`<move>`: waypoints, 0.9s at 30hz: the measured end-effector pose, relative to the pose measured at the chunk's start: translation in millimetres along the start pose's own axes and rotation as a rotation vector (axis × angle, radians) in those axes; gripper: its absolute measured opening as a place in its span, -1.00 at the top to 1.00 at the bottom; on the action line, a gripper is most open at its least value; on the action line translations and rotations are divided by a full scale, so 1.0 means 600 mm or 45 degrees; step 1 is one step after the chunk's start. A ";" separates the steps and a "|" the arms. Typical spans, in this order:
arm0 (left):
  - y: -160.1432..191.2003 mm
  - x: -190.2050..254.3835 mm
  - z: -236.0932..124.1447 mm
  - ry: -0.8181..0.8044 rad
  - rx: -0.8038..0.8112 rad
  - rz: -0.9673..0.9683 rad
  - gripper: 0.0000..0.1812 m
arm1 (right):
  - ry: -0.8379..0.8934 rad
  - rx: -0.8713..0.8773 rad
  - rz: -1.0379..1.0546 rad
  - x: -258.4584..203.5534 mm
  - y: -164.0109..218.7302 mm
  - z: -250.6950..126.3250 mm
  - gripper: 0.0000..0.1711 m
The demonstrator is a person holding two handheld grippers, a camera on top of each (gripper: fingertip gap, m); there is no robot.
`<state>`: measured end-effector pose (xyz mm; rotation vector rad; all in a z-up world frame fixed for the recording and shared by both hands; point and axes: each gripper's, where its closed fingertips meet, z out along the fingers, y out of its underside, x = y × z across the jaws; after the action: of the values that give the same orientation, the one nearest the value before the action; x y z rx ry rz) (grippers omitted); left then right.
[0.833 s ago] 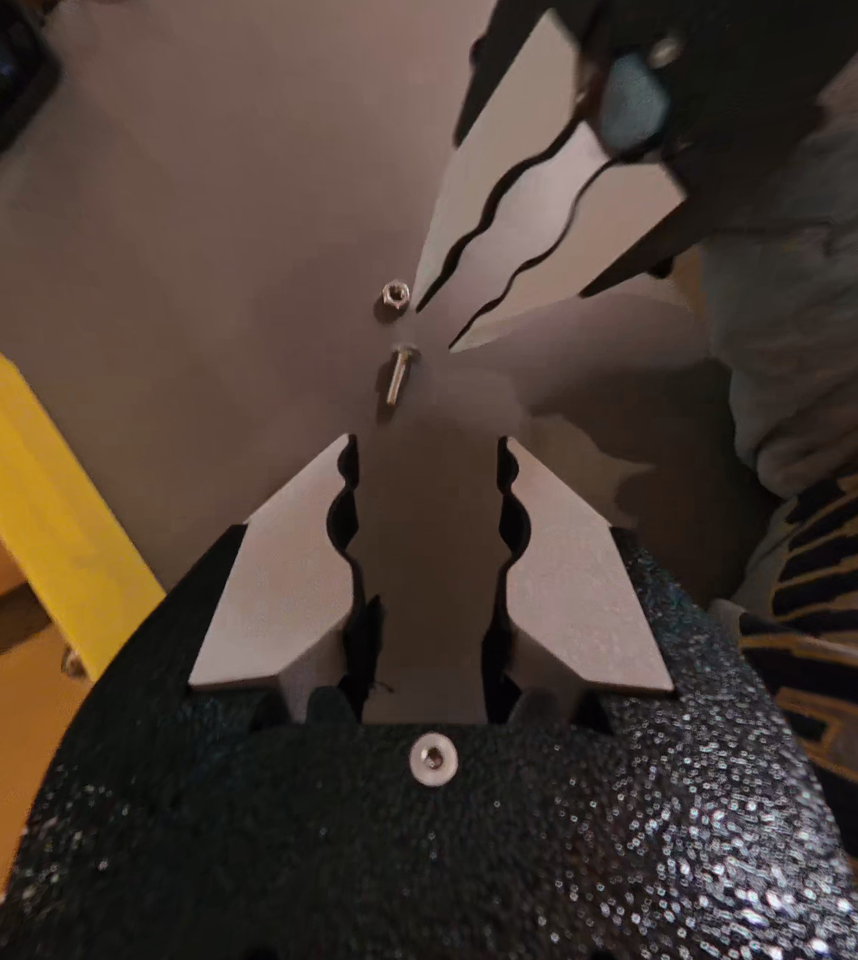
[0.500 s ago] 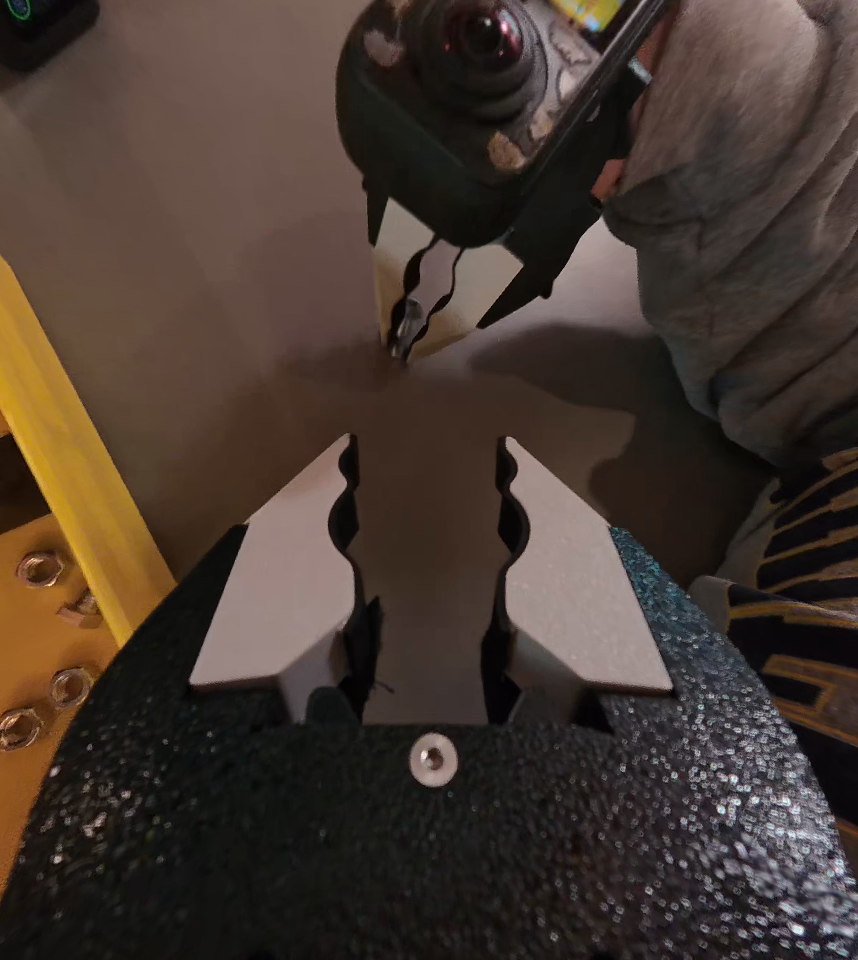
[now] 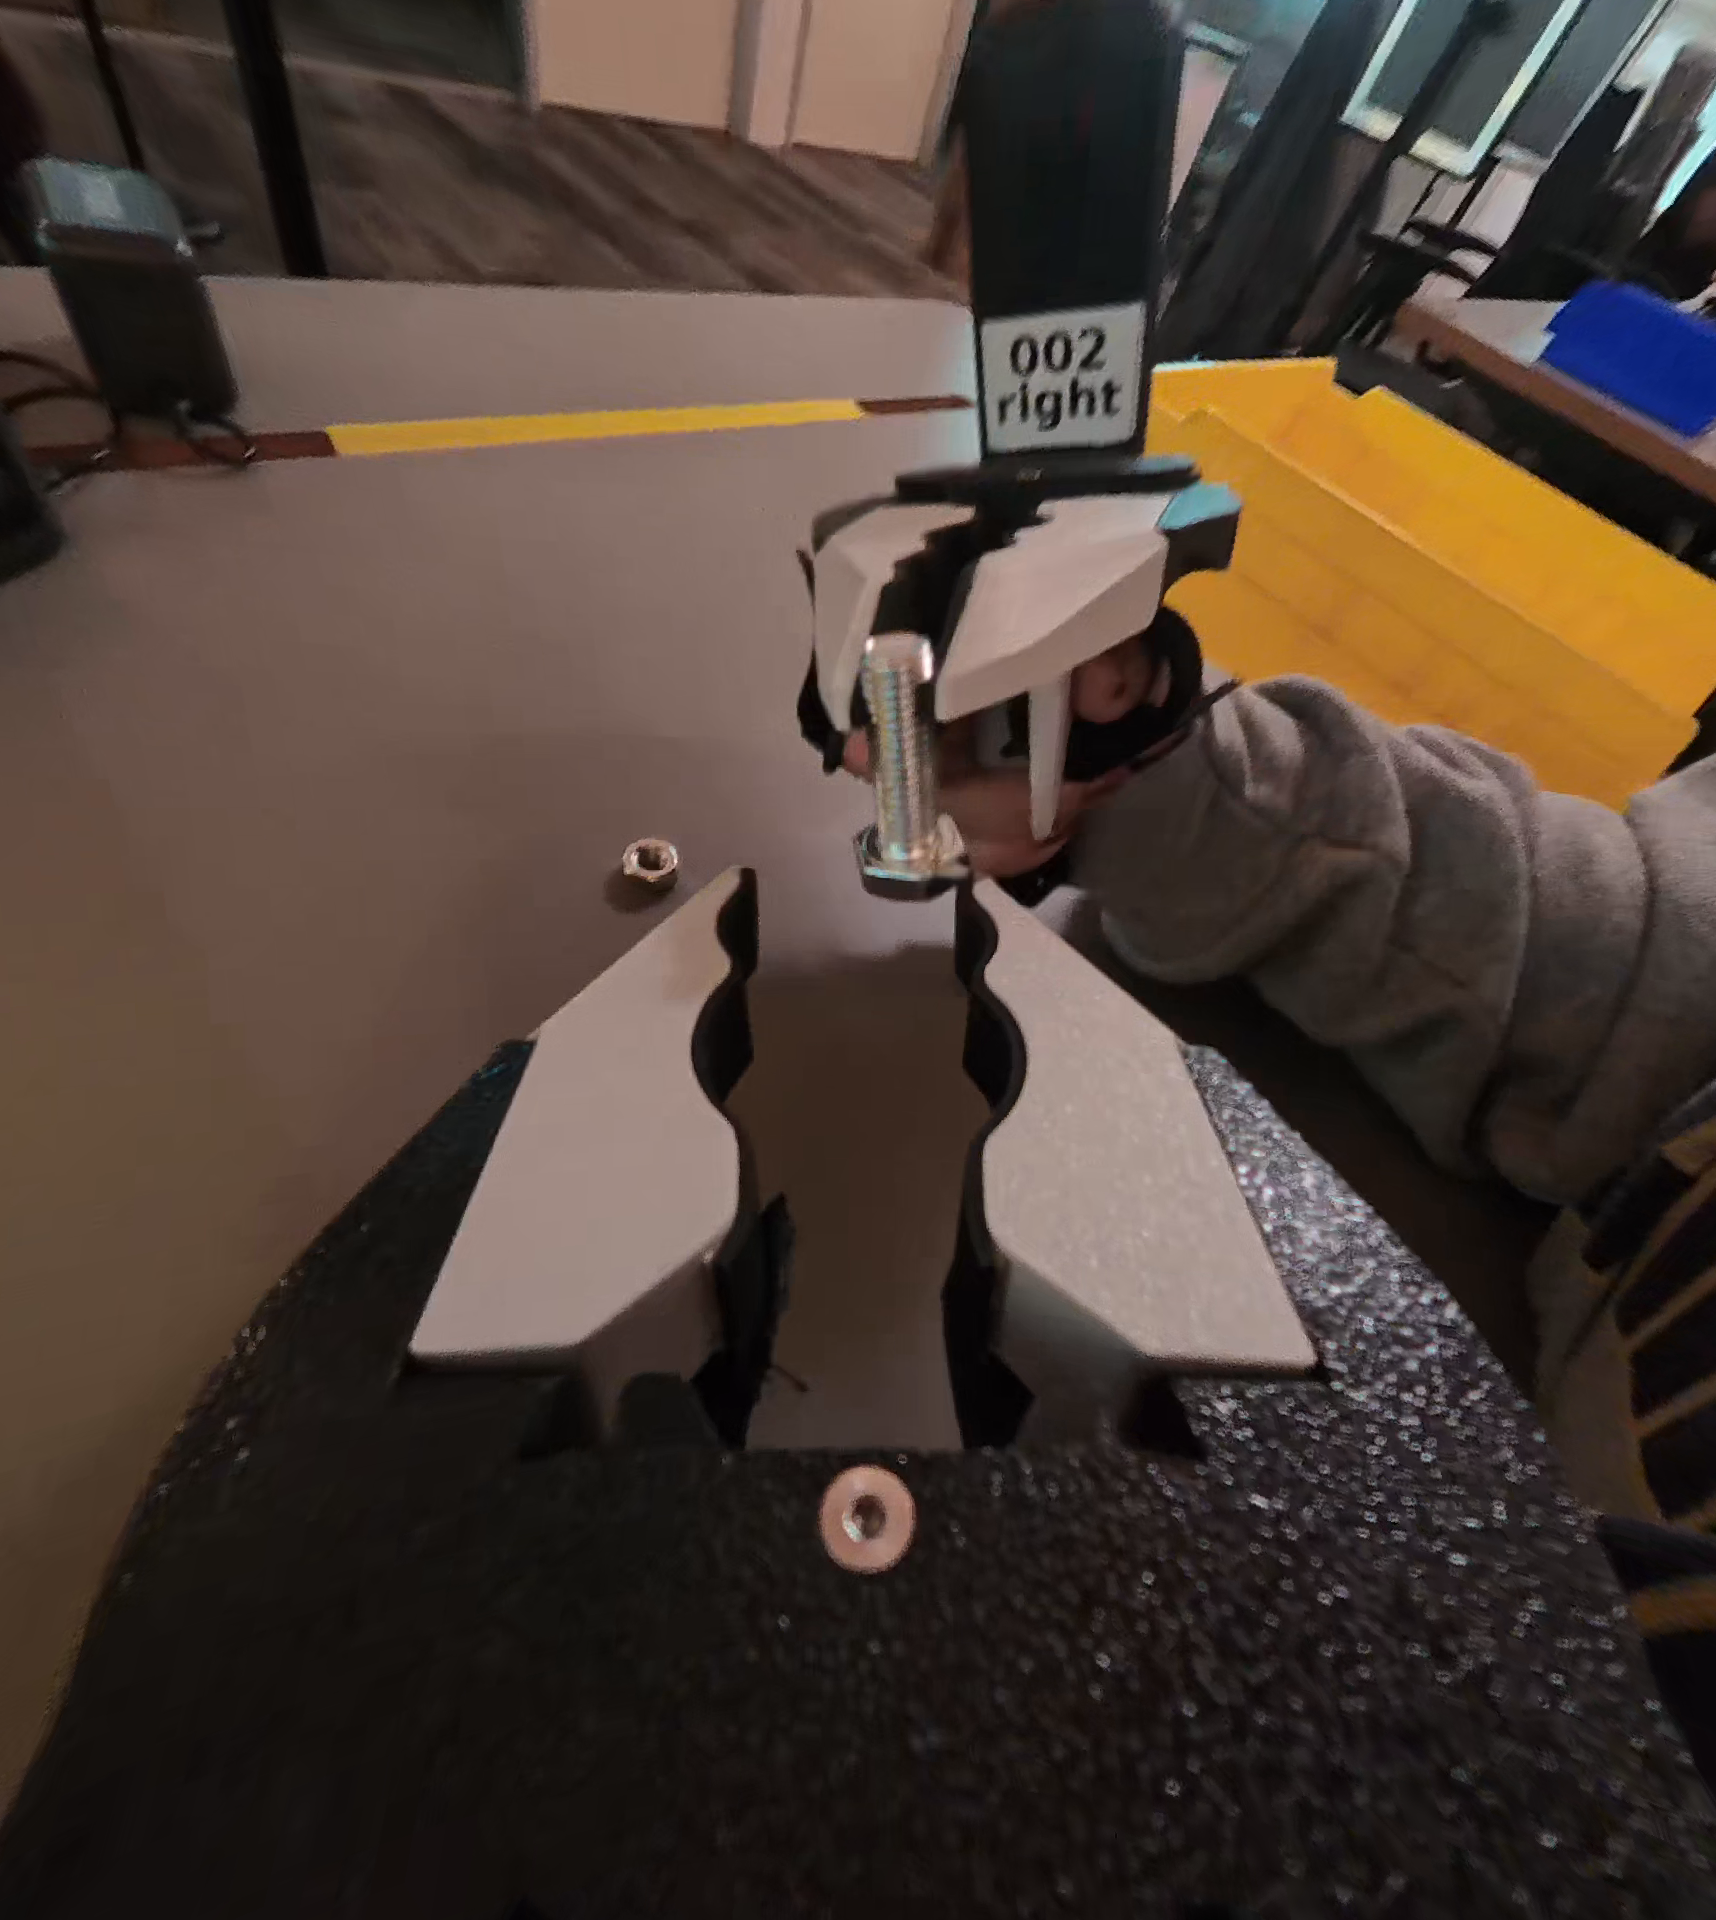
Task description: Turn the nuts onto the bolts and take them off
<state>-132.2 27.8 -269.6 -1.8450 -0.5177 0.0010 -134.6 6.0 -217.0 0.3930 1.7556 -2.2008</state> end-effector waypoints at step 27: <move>-0.028 -0.028 -0.005 -0.140 0.267 0.064 0.82 | 0.391 -0.040 -0.129 0.067 -0.006 -0.040 0.59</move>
<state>-152.3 23.5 -257.5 -1.6586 -0.5268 0.1849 -172.1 28.0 -234.5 0.6805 2.0025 -2.2765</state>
